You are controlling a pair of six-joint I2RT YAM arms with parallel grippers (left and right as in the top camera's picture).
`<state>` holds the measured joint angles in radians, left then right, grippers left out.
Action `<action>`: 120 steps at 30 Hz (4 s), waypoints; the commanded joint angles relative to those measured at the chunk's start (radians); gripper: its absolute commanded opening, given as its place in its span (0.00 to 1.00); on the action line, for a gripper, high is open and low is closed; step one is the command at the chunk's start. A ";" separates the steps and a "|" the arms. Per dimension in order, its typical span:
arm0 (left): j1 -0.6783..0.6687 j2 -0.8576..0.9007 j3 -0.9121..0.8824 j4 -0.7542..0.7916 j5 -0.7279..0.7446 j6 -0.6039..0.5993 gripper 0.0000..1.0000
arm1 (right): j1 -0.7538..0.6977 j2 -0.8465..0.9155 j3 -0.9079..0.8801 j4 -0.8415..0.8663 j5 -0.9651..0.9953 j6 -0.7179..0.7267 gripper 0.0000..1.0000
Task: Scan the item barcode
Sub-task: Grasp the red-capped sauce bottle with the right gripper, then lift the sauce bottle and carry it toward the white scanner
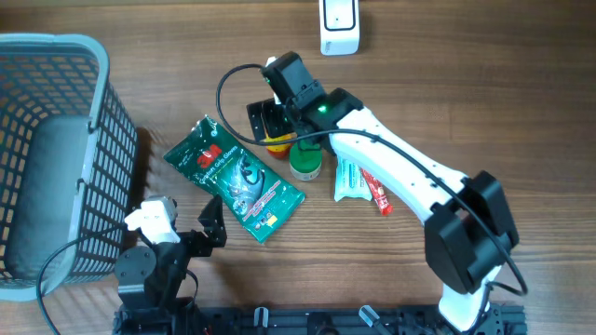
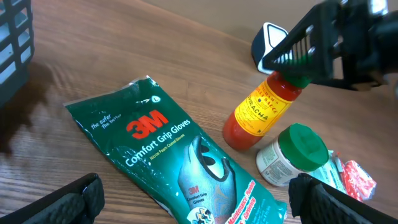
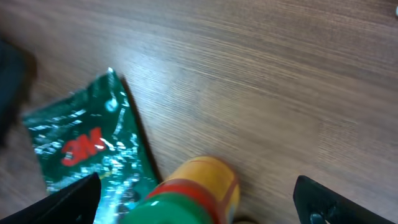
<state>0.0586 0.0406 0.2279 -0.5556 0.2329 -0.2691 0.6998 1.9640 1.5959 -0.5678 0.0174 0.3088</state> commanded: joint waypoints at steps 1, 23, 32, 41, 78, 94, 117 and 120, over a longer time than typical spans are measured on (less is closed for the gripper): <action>-0.005 -0.010 -0.008 0.000 -0.006 -0.008 1.00 | 0.002 0.009 0.008 0.009 0.026 -0.129 0.96; -0.005 -0.010 -0.008 0.000 -0.006 -0.008 1.00 | 0.004 0.000 0.045 -0.046 0.232 0.266 0.45; -0.005 -0.010 -0.008 0.000 -0.006 -0.008 1.00 | -0.005 -0.003 0.046 -0.167 0.484 0.880 0.45; -0.005 -0.010 -0.008 0.000 -0.006 -0.008 1.00 | -0.126 -0.004 0.095 -0.421 0.480 1.007 0.42; -0.005 -0.010 -0.008 0.000 -0.006 -0.008 1.00 | -0.177 -0.125 0.246 -0.628 0.454 0.711 1.00; -0.005 -0.010 -0.008 0.000 -0.006 -0.008 1.00 | -0.295 -0.189 0.243 -0.712 0.481 0.711 1.00; -0.005 -0.010 -0.008 0.000 -0.006 -0.008 1.00 | -0.373 -0.148 0.362 -0.495 -0.012 -0.029 1.00; -0.005 -0.010 -0.008 0.000 -0.006 -0.008 1.00 | -0.380 -0.148 0.429 -0.495 -0.012 -0.031 1.00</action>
<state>0.0586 0.0402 0.2279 -0.5575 0.2325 -0.2691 0.3298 1.8198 1.9392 -1.0630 0.0257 0.3111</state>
